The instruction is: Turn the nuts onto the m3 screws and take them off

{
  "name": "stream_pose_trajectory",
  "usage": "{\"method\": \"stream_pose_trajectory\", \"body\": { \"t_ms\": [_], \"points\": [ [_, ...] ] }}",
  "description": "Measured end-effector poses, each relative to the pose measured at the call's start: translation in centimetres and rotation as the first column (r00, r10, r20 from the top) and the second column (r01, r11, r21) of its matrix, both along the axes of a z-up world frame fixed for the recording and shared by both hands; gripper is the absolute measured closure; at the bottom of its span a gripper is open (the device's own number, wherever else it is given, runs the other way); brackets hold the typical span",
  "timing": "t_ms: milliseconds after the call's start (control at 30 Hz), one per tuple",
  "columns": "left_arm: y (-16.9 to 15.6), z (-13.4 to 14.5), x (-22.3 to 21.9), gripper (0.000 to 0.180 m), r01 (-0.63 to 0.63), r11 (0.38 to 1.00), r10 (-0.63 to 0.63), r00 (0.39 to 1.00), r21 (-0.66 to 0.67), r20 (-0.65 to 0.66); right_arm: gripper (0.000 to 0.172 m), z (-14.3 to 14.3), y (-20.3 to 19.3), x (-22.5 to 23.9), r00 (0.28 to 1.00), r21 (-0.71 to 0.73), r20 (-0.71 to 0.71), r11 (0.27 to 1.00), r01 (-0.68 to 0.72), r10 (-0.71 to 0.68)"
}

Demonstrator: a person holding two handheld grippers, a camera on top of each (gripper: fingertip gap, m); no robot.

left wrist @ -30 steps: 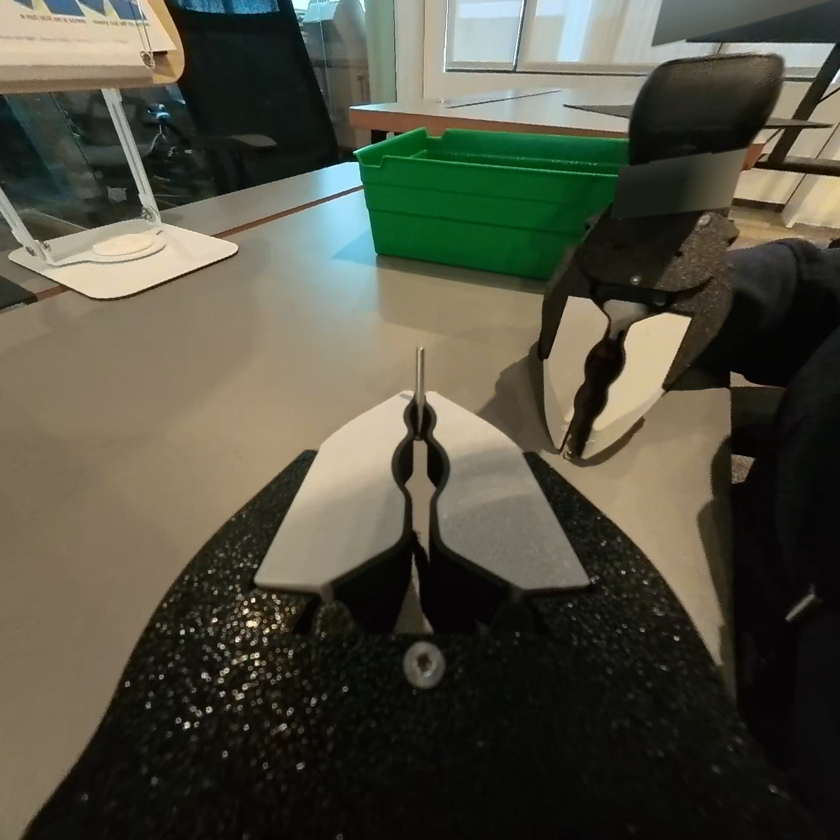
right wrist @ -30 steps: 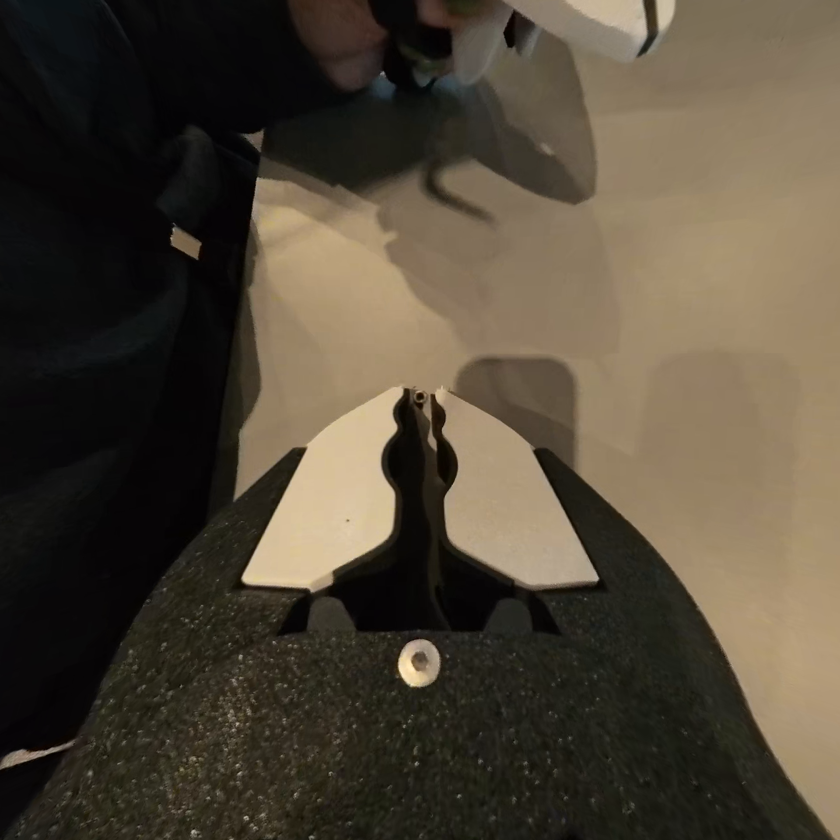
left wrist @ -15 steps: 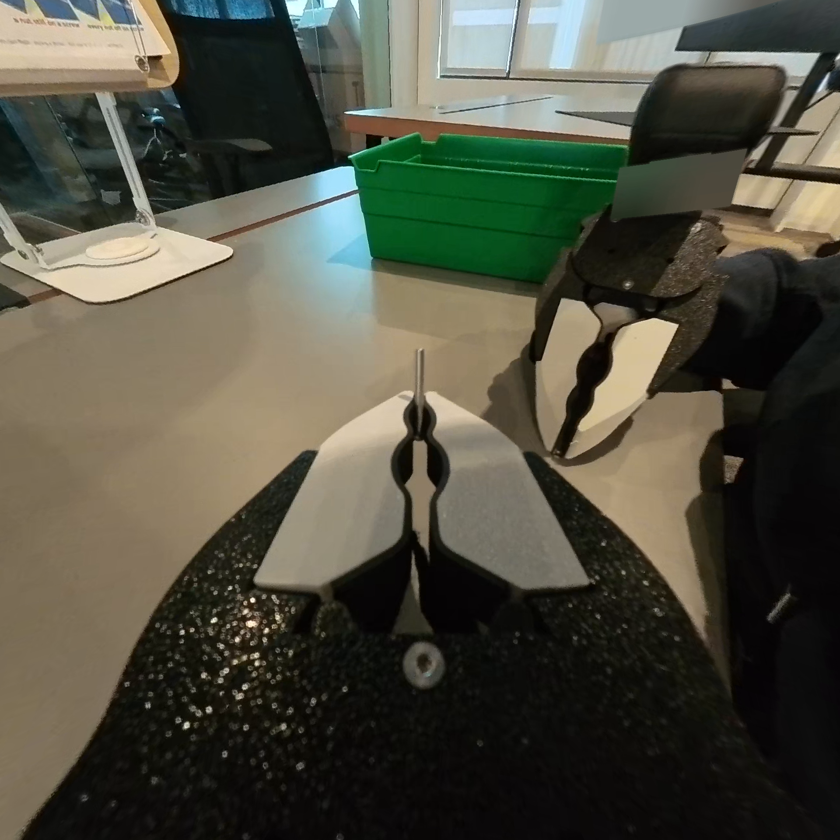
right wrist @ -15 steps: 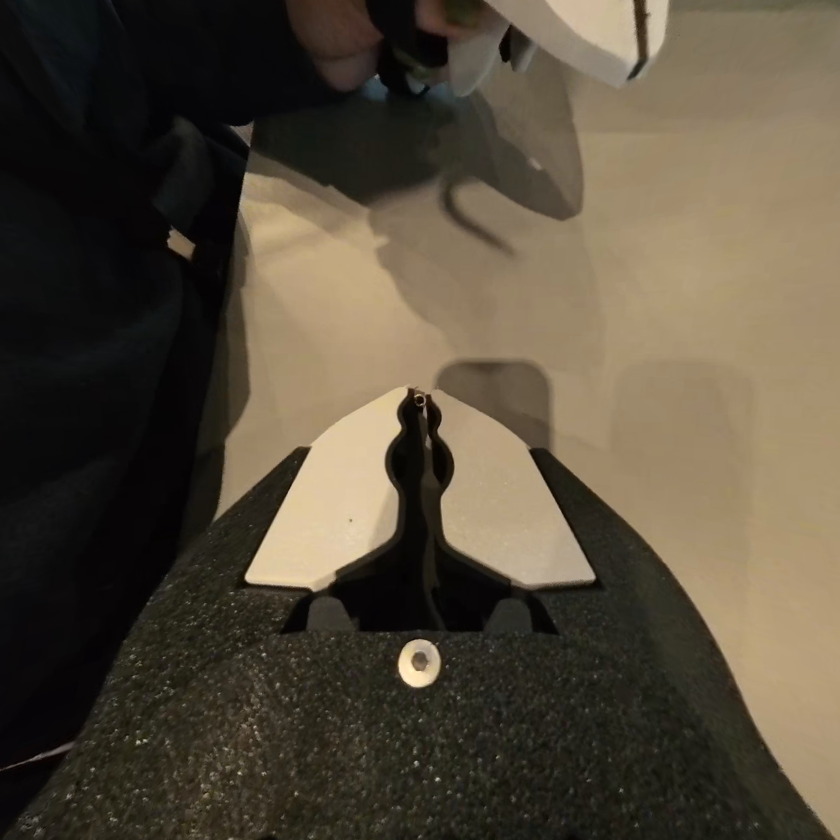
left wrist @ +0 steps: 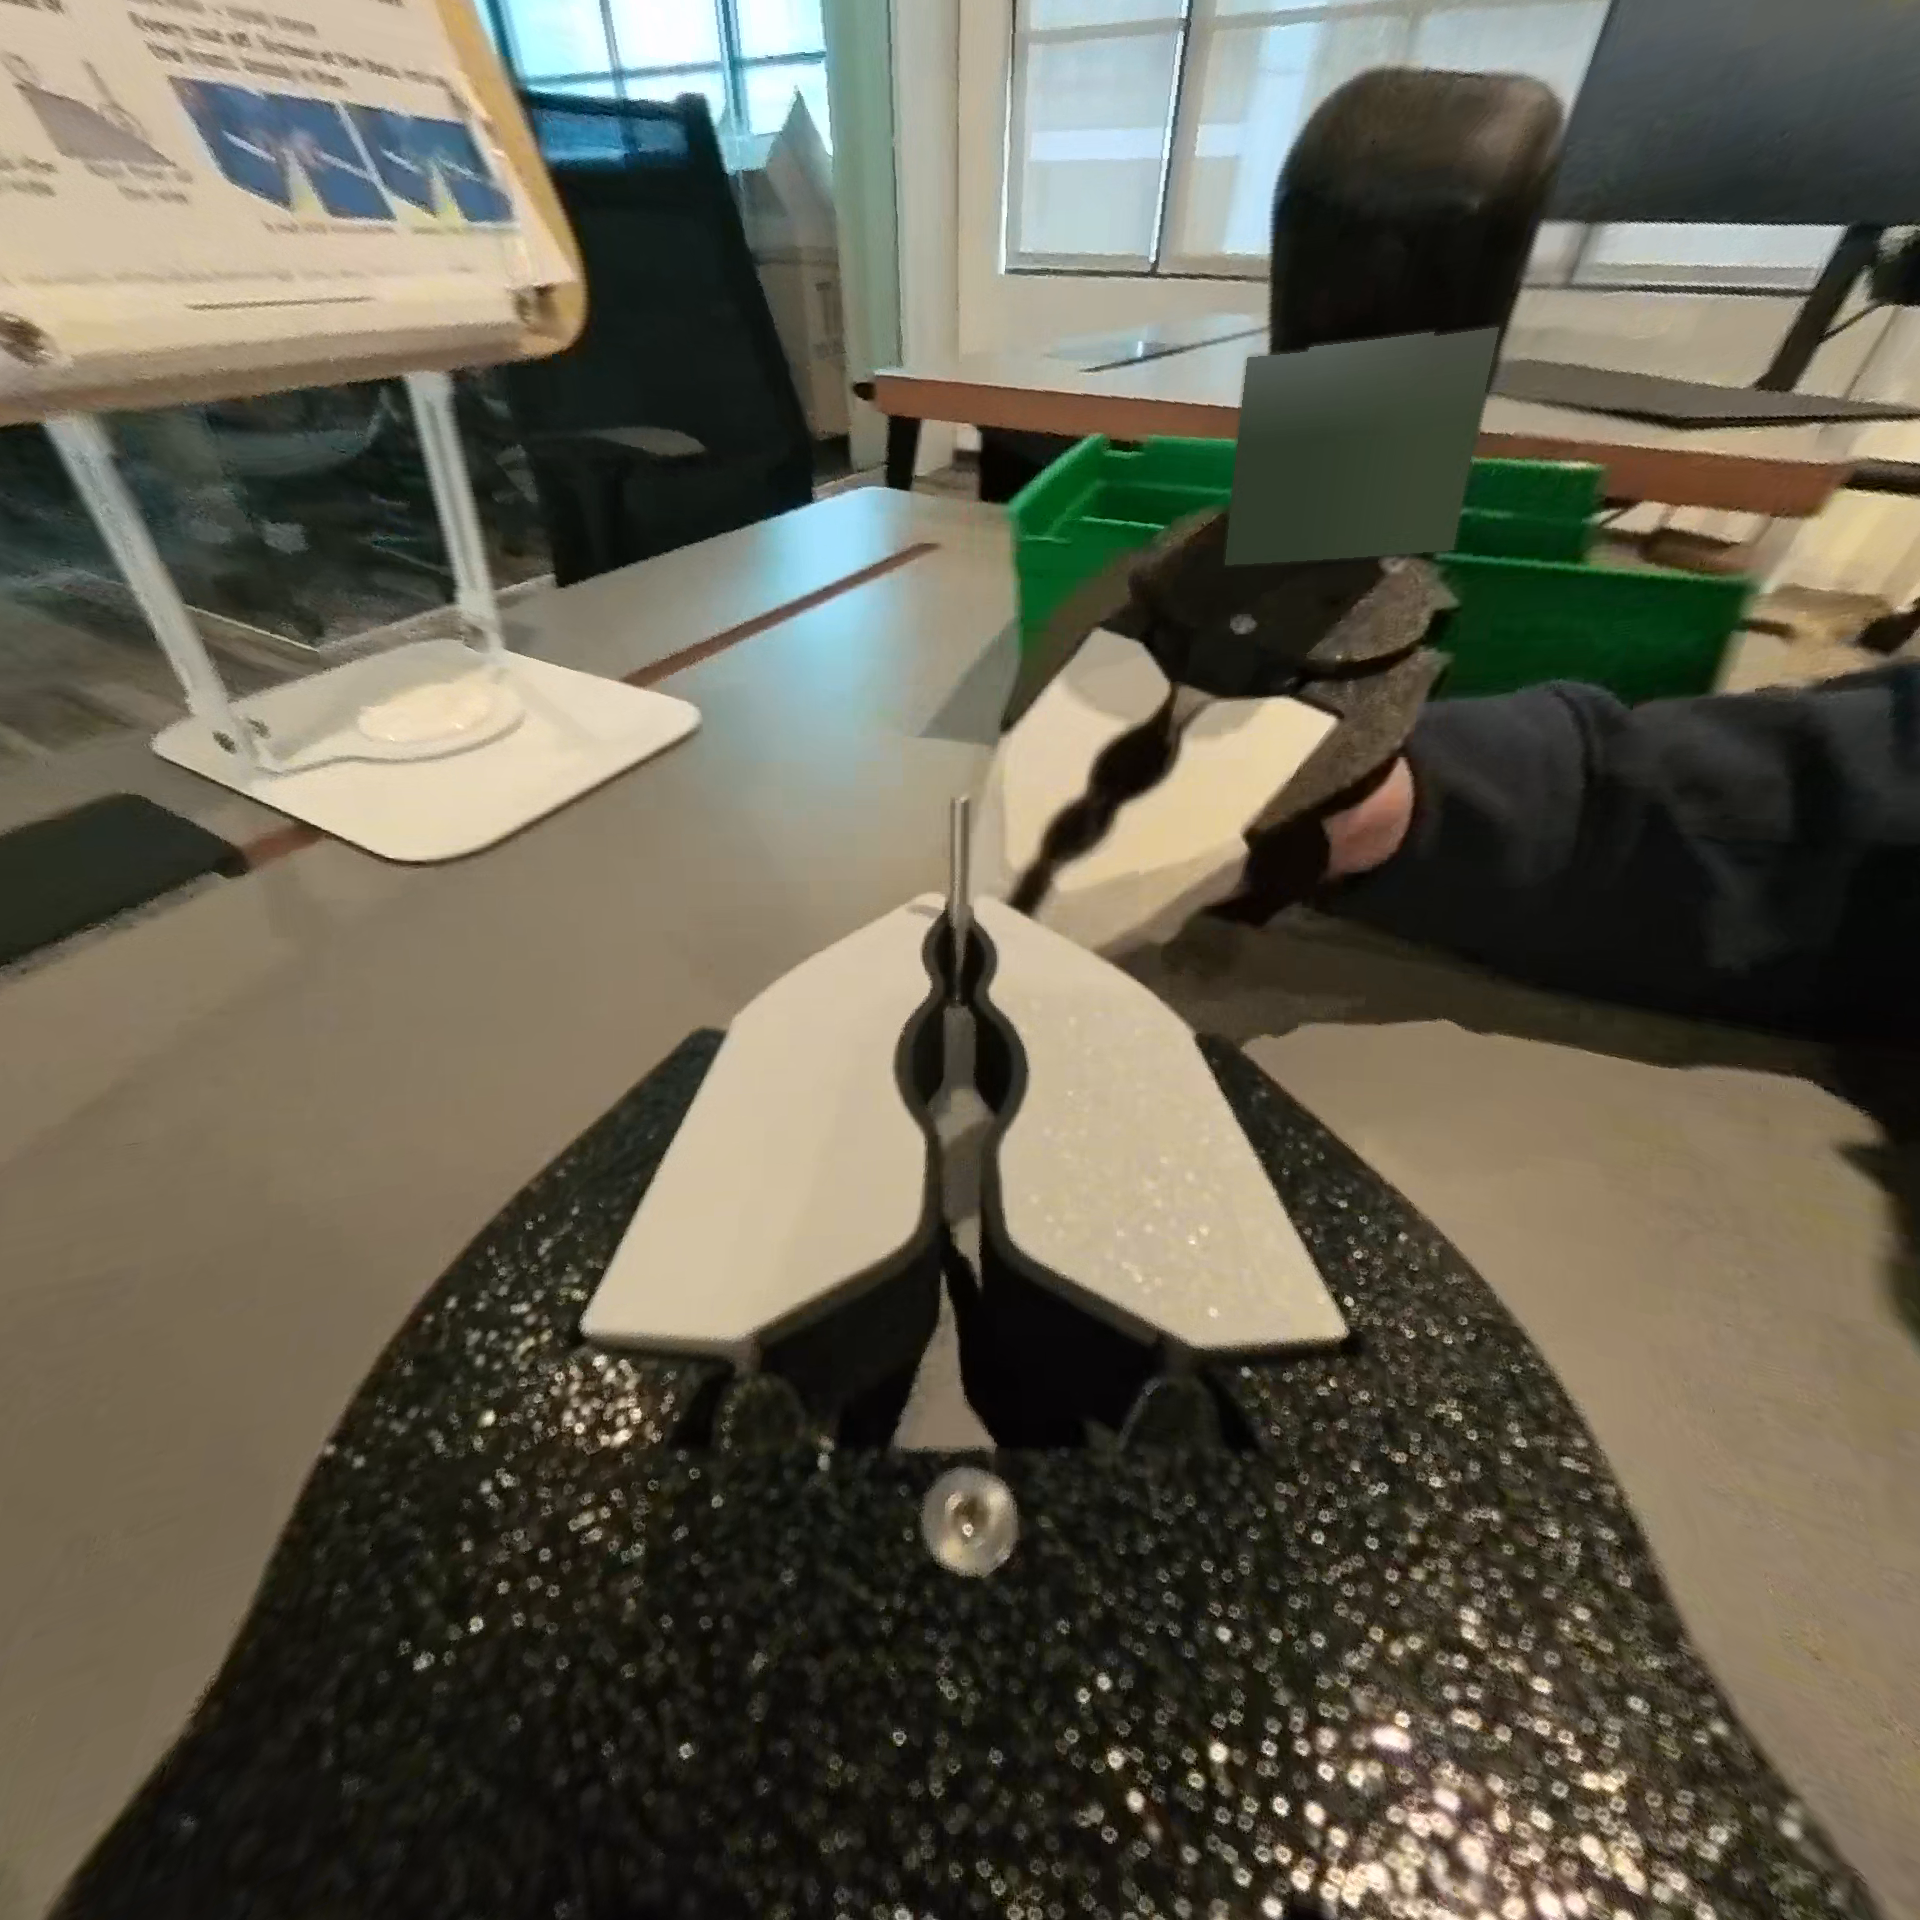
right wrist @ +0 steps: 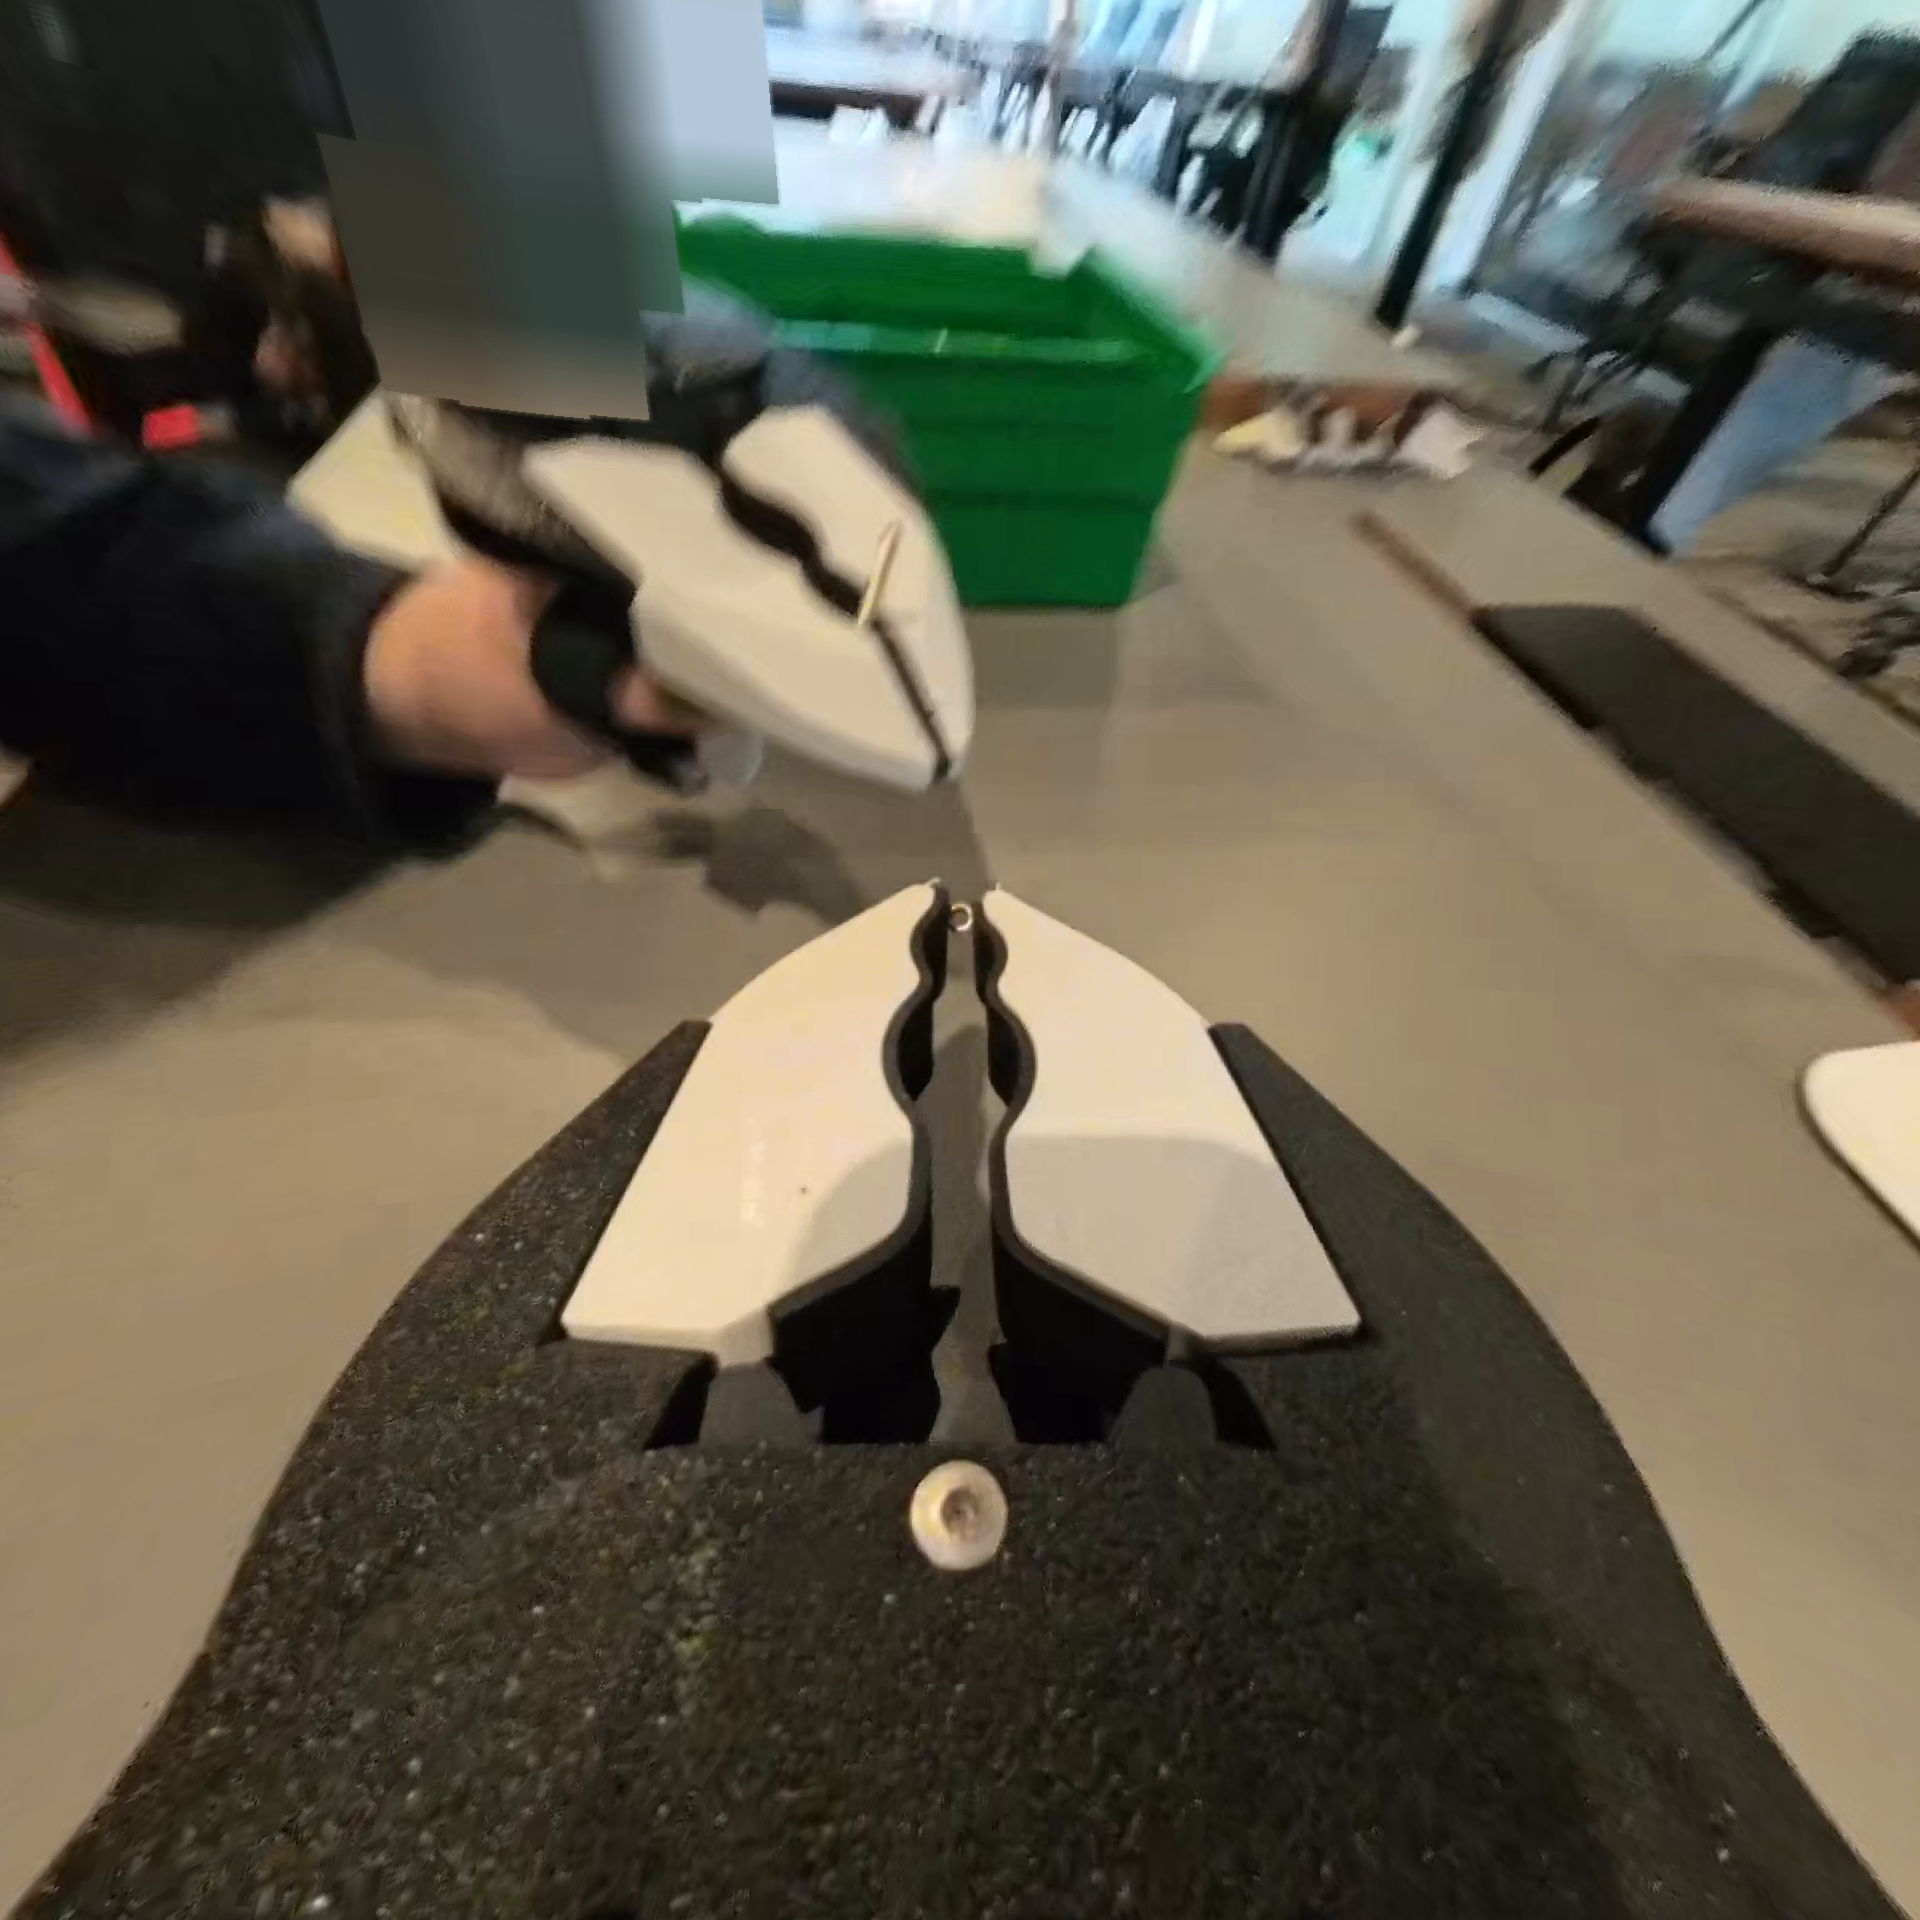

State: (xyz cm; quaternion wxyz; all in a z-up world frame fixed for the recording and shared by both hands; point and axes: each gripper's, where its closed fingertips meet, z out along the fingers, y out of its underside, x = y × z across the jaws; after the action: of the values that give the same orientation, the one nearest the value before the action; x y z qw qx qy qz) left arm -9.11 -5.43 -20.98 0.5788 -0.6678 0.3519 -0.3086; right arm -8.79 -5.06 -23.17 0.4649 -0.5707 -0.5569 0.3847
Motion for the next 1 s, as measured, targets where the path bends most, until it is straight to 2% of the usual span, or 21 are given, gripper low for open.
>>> {"method": "stream_pose_trajectory", "body": {
  "t_ms": [33,100,200,300,400,733,1000],
  "points": [
    [1.4,-0.2,-0.1,0.180,-0.016,1.000,0.016,1.000,0.019,-0.015,0.168,0.7,1.6,-0.2,0.998,-0.028,-0.064,0.999,0.020,-0.022],
    [3.9,-0.7,-0.4,0.180,-0.044,0.998,0.045,0.998,0.049,-0.036,0.168,1.5,4.3,-0.4,0.987,-0.062,-0.151,0.997,0.047,-0.056],
    [6.4,-0.4,-0.5,0.180,-0.039,0.997,0.040,0.999,0.073,-0.007,0.168,1.6,7.5,-0.4,0.977,-0.036,-0.198,0.996,0.076,-0.081],
    [8.2,-0.2,-0.4,0.180,0.008,0.994,-0.008,1.000,0.108,0.003,0.169,2.1,9.4,0.0,0.960,-0.011,-0.265,0.996,0.087,-0.087],
    [9.2,-0.7,-0.2,0.180,0.074,0.994,-0.076,0.997,0.086,0.021,0.172,3.2,10.7,0.8,0.932,0.013,-0.350,0.994,0.108,-0.096],
    [9.7,-2.3,0.3,0.180,0.178,0.984,-0.175,0.982,0.033,-0.065,0.172,2.2,10.1,-0.2,0.954,0.034,-0.298,0.999,0.032,-0.020],
    [8.7,-3.3,0.5,0.180,0.194,0.981,-0.189,0.972,0.019,-0.137,0.172,2.9,8.7,-0.2,0.932,-0.018,-0.357,0.998,-0.066,0.056]
  ]
}}
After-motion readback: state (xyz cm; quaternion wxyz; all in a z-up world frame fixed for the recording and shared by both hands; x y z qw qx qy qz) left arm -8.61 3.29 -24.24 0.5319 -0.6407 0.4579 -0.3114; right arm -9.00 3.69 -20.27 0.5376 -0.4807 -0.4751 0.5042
